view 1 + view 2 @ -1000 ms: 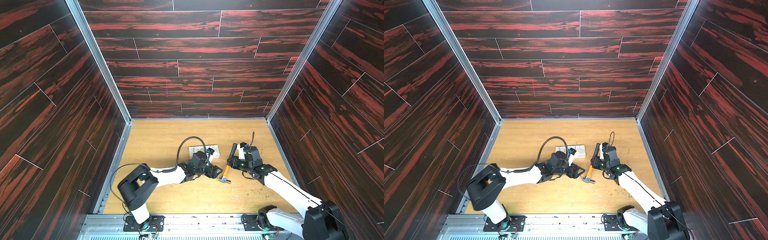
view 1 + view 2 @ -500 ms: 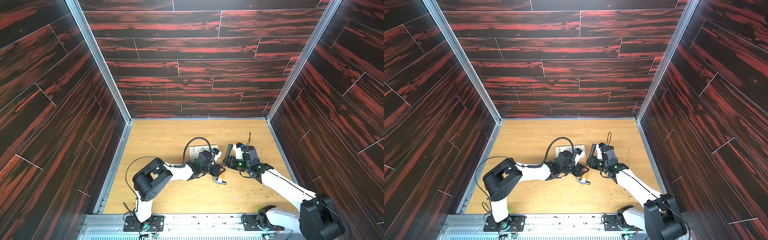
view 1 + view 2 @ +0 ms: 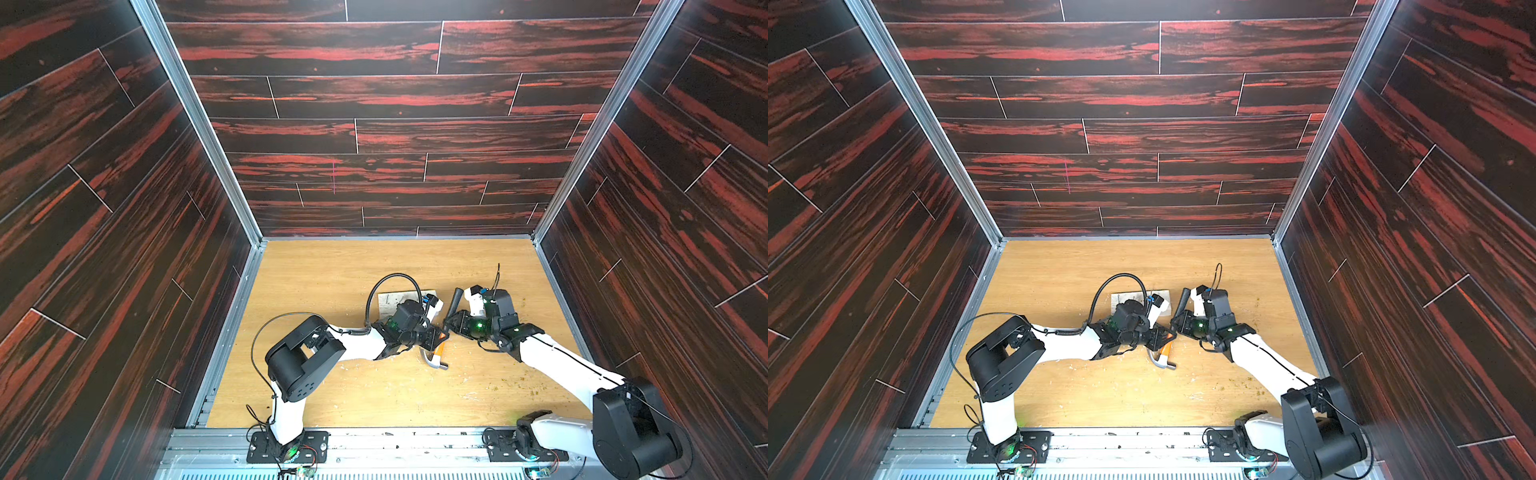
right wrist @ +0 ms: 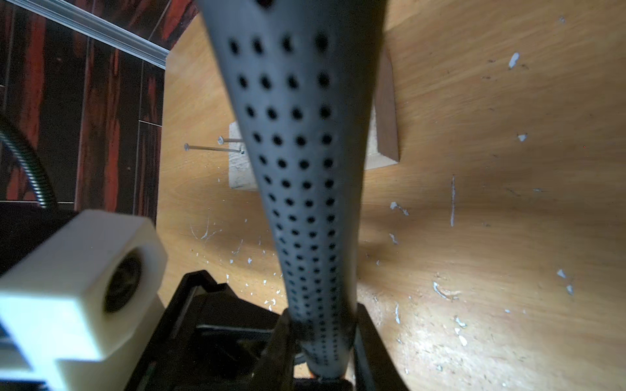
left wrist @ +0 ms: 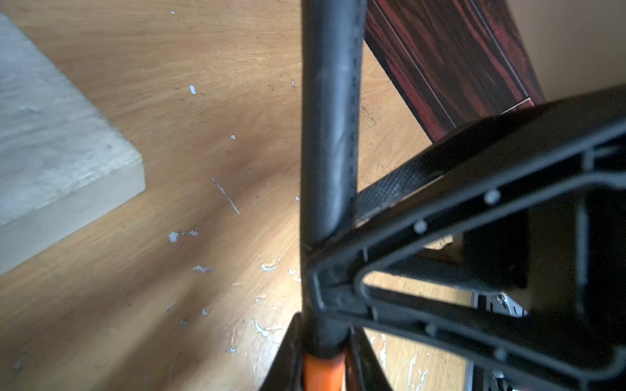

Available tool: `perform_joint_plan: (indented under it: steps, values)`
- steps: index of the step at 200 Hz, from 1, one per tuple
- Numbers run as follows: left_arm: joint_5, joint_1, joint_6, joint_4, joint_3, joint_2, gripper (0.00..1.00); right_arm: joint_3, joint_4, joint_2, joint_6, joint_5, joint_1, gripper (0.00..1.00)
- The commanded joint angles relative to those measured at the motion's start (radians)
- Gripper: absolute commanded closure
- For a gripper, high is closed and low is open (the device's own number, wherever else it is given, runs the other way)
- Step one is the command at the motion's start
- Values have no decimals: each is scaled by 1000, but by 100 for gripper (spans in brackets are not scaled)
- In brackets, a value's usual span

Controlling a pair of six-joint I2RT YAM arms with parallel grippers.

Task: Use a claw hammer to pull out a nail
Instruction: Pick up the hammer at the center of the board.

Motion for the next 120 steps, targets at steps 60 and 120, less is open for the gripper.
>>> perform_joint_plan:
  steps: [60, 120]
  values:
    - [34, 26, -52, 74, -71, -124, 100, -37, 76, -203, -42, -141, -48, 46]
    - [57, 68, -84, 116, -164, -303, 100, -119, 204, -429, -162, -280, -57, 11]
